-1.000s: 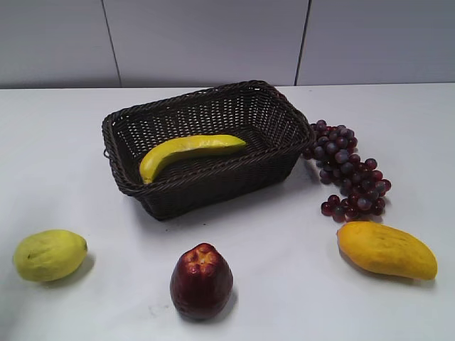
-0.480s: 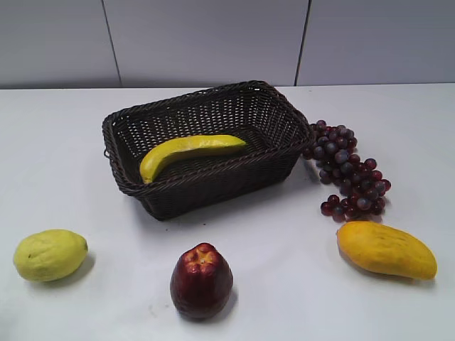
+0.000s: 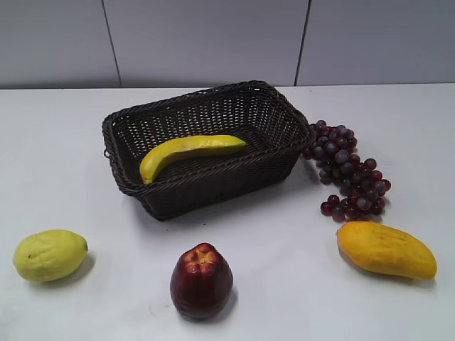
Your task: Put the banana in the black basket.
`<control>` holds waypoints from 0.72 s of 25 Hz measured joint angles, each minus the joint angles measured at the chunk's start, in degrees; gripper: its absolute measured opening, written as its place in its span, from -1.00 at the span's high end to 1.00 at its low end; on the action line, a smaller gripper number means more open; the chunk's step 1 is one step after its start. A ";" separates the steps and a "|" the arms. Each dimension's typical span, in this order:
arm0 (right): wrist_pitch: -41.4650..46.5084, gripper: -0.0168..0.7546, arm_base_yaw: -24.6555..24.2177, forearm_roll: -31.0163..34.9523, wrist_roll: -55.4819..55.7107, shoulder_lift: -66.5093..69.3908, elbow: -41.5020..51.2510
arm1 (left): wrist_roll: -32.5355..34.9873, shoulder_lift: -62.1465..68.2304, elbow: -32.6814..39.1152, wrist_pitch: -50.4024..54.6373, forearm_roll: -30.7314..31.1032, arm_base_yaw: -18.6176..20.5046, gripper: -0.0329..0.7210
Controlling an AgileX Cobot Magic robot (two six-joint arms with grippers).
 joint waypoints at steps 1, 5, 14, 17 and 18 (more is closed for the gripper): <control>0.00 -0.29 0.00 0.00 0.00 0.00 0.00 | 0.00 -0.35 0.00 0.00 0.45 0.00 -0.59; 0.00 -0.29 0.00 0.00 0.00 0.00 0.00 | 0.00 -0.43 1.74 -0.28 1.63 0.00 -0.58; 0.00 -0.29 0.00 0.00 0.00 0.00 0.00 | 0.00 -0.43 6.07 -4.81 -1.38 0.00 -0.57; 0.00 -0.29 0.00 0.00 0.00 0.00 0.00 | 0.00 -0.43 6.27 -4.93 -1.43 0.00 -0.57; 0.00 -0.29 0.00 0.00 0.00 0.00 0.00 | 0.00 -0.43 6.27 -4.94 -1.43 0.00 -0.57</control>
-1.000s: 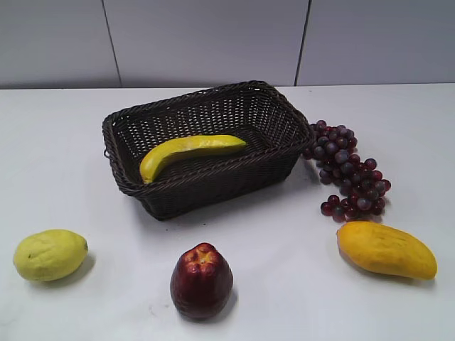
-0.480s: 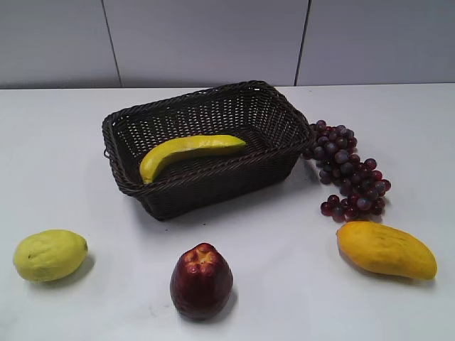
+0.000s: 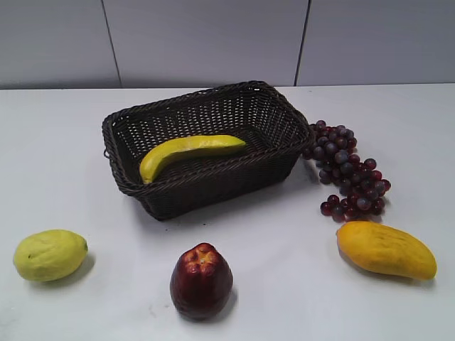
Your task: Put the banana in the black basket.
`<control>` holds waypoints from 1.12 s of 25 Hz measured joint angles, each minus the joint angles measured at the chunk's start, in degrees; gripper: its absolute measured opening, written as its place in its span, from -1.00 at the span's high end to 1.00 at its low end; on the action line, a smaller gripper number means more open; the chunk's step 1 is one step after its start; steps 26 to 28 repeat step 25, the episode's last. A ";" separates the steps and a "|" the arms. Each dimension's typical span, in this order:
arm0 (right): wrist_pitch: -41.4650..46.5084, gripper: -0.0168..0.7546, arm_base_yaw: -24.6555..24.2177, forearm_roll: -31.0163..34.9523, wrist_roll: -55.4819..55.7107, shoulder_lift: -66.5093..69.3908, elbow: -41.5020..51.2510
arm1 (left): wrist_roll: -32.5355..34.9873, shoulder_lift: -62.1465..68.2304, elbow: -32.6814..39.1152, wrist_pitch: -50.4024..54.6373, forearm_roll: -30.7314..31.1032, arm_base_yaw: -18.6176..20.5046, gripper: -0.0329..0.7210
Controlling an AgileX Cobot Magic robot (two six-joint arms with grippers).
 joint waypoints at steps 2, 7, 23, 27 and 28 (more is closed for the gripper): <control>0.00 -0.29 0.00 0.00 0.00 0.00 0.00 | 0.00 0.00 0.00 -0.11 -0.05 0.00 -0.57; 0.00 -0.29 0.00 0.00 0.00 0.00 0.00 | 0.00 -0.02 0.00 -0.16 -0.05 0.00 -0.57; 0.00 -0.29 0.00 0.00 0.00 0.00 0.00 | 0.00 -9.56 0.04 -0.35 -0.11 0.00 -0.57; 0.00 -0.29 0.00 0.00 0.00 0.00 0.00 | 0.00 -9.75 0.04 -0.35 -0.11 0.00 -0.57; 0.00 -0.29 0.00 0.00 0.00 0.00 0.00 | 0.00 -9.75 0.04 -0.35 -0.11 0.00 -0.57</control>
